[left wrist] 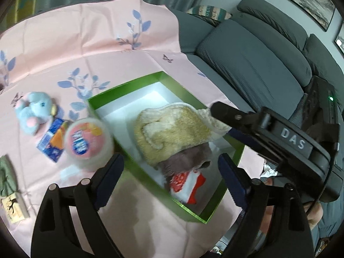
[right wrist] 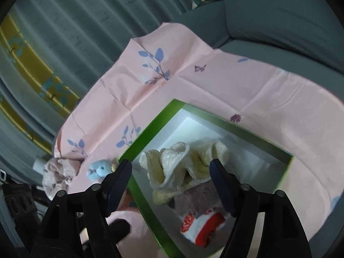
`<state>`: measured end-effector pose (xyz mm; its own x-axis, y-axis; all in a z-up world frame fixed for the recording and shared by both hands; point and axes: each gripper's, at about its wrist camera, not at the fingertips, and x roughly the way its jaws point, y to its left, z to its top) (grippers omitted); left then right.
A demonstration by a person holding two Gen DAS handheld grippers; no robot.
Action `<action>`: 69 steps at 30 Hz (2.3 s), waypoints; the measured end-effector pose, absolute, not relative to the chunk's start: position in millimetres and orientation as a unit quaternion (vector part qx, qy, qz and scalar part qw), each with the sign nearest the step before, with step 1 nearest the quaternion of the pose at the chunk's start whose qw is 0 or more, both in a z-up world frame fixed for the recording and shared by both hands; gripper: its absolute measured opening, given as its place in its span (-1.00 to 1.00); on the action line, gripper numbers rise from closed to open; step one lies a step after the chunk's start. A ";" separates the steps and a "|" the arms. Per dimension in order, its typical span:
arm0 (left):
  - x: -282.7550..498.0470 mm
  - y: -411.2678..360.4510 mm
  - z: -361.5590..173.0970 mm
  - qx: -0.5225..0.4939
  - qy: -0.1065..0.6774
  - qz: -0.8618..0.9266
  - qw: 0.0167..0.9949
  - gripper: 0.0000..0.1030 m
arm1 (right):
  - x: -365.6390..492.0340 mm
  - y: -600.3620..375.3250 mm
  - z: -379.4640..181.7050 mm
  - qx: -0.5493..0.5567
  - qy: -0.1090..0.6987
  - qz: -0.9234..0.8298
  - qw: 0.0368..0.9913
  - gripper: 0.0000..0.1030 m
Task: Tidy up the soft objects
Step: 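Withdraw the right gripper from the box toward the blue tissue pack, then grasp the blue burger-print tissue pack with the right gripper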
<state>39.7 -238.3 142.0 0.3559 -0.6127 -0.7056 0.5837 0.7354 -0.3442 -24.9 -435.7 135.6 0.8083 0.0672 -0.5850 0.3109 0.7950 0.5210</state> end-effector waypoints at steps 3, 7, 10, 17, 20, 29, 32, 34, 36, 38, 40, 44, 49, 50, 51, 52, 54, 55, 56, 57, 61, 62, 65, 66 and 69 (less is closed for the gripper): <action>38.1 -220.7 142.4 -0.027 0.443 -0.347 0.826 0.73 | -33.1 -430.7 142.5 0.308 0.290 -0.064 0.904 0.55; 35.5 -195.1 143.0 -0.036 0.443 -0.321 0.836 0.74 | -44.1 -421.8 154.3 0.290 0.276 -0.071 0.914 0.56; 32.9 -170.6 143.3 -0.048 0.442 -0.304 0.843 0.83 | -52.8 -410.8 165.8 0.273 0.258 -0.065 0.924 0.60; 17.5 -95.4 131.1 -0.063 0.437 -0.232 0.867 0.97 | -59.5 -371.5 184.4 0.226 0.246 -0.034 0.942 0.69; 10.4 -53.6 117.2 -0.065 0.446 -0.181 0.874 0.97 | -53.4 -351.0 185.1 0.209 0.255 -0.010 0.944 0.69; -11.3 45.9 76.9 -0.112 0.475 -0.078 0.869 0.97 | -23.5 -270.9 165.2 0.174 0.345 0.071 0.920 0.69; -12.1 66.0 68.8 -0.129 0.478 -0.049 0.867 0.97 | -7.8 -240.8 156.3 0.178 0.374 0.074 0.907 0.69; -12.4 73.7 67.1 -0.142 0.477 -0.042 0.866 0.97 | 5.3 -225.0 149.7 0.198 0.392 0.067 0.896 0.68; -14.3 77.3 67.2 -0.152 0.474 -0.050 0.866 0.97 | 20.7 -207.2 145.7 0.195 0.402 0.055 0.893 0.53; -15.3 78.7 67.9 -0.154 0.472 -0.053 0.867 0.97 | 38.3 -189.0 139.9 0.172 0.417 0.032 0.892 0.36; -18.0 79.9 67.4 -0.154 0.470 -0.056 0.867 0.97 | 60.1 -172.6 128.9 0.152 0.440 0.006 0.885 0.30; -22.6 80.2 63.7 -0.152 0.473 -0.073 0.865 0.97 | 93.1 -160.3 102.8 0.121 0.474 -0.069 0.870 0.21; -23.6 84.3 58.9 -0.159 0.478 -0.085 0.859 0.97 | 122.5 -153.1 85.4 0.064 0.478 -0.156 0.862 0.20; -24.0 84.6 58.4 -0.159 0.479 -0.085 0.859 0.97 | 129.5 -152.8 81.6 0.061 0.486 -0.161 0.857 0.20; -23.8 86.2 58.4 -0.160 0.479 -0.085 0.859 0.97 | 134.6 -154.2 78.2 0.064 0.491 -0.163 0.853 0.17; -24.0 87.4 58.5 -0.162 0.478 -0.084 0.859 0.97 | 139.2 -154.5 76.3 0.064 0.495 -0.165 0.850 0.13; -23.4 89.0 58.2 -0.163 0.480 -0.085 0.858 0.97 | 147.4 -155.7 72.0 0.056 0.502 -0.173 0.846 -0.13; -23.4 89.5 58.2 -0.164 0.480 -0.085 0.857 0.97 | 150.8 -156.5 69.9 0.049 0.505 -0.180 0.843 -0.20; -23.3 90.7 58.1 -0.166 0.480 -0.086 0.857 0.97 | 153.7 -154.6 67.0 0.041 0.507 -0.180 0.842 -0.27; -23.9 91.7 58.3 -0.172 0.481 -0.094 0.855 0.97 | 152.8 -153.5 66.6 0.030 0.504 -0.176 0.845 -0.29; -25.0 96.1 59.1 -0.180 0.479 -0.093 0.854 0.97 | 139.8 -150.0 73.5 0.029 0.497 -0.142 0.856 -0.38; -25.1 96.5 59.4 -0.181 0.479 -0.092 0.854 0.97 | 130.5 -149.3 77.9 0.037 0.496 -0.119 0.859 -0.38; -27.1 98.5 61.2 -0.183 0.476 -0.092 0.855 0.97 | 96.9 -145.0 89.6 0.062 0.494 -0.045 0.866 -0.38; -28.4 99.0 62.0 -0.185 0.474 -0.093 0.856 0.97 | 83.2 -143.4 92.1 0.069 0.498 -0.013 0.864 -0.38; -30.9 99.8 63.0 -0.187 0.472 -0.091 0.857 0.97 | 42.5 -143.8 89.4 0.109 0.521 0.085 0.842 -0.38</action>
